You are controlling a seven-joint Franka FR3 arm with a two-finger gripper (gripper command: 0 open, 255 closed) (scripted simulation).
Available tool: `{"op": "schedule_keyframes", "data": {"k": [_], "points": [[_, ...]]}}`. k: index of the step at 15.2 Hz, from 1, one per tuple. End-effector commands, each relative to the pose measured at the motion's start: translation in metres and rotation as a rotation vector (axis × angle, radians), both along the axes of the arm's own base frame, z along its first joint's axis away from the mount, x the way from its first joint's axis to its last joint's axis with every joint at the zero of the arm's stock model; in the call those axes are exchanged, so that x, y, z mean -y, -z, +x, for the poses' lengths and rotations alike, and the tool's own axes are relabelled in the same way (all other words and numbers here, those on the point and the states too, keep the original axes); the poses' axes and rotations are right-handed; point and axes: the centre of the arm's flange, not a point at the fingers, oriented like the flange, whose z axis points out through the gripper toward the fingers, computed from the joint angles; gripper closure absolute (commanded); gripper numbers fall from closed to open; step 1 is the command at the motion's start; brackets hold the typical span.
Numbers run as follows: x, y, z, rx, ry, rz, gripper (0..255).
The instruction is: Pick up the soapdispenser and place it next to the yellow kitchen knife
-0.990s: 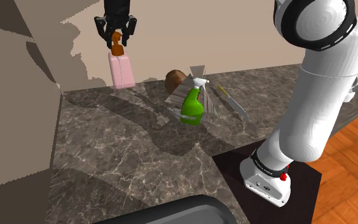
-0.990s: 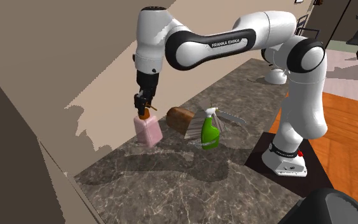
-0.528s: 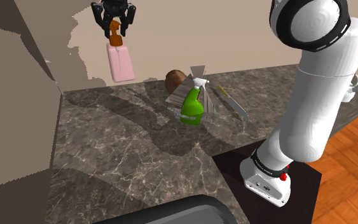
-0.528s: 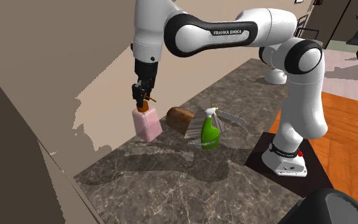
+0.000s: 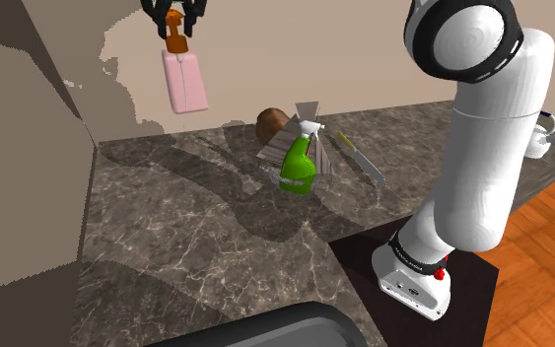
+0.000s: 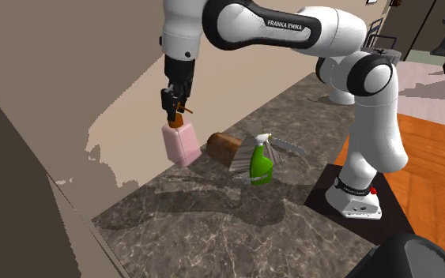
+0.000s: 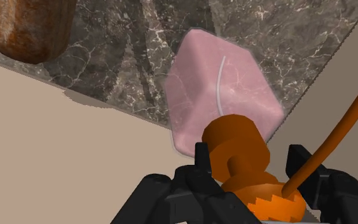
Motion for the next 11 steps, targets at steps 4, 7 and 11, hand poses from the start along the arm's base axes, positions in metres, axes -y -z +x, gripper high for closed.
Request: {"op": "schedule_keyframes", "data": {"k": [4,7,11], "points": [[0.000,-0.027,-0.001,0.000,0.000,0.000,255],[0.000,-0.043,-0.001,0.000,0.000,0.000,255],[0.037,-0.045,-0.015,0.000,0.000,0.000,255]]}}
